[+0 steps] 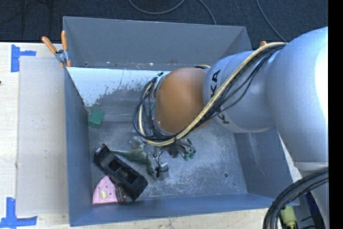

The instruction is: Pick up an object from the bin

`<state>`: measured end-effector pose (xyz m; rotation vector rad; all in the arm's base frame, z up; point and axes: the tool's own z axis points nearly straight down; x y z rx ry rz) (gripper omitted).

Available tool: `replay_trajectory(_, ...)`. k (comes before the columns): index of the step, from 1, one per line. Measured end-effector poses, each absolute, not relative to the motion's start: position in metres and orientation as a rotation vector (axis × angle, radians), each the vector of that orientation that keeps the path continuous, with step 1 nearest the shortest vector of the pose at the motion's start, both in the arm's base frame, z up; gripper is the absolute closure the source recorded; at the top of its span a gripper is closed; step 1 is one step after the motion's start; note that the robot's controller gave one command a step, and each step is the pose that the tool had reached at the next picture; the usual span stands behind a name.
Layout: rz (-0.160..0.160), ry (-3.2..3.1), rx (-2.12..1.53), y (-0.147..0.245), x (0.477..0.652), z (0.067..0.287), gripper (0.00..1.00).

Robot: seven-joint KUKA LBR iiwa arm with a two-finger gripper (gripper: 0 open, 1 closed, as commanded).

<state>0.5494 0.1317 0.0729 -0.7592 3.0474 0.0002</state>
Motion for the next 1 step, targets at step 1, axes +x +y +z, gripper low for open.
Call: replay_trajectory(1,0.000,3.048,-0.758,0.1316,0.5494,0.0729,1.00)
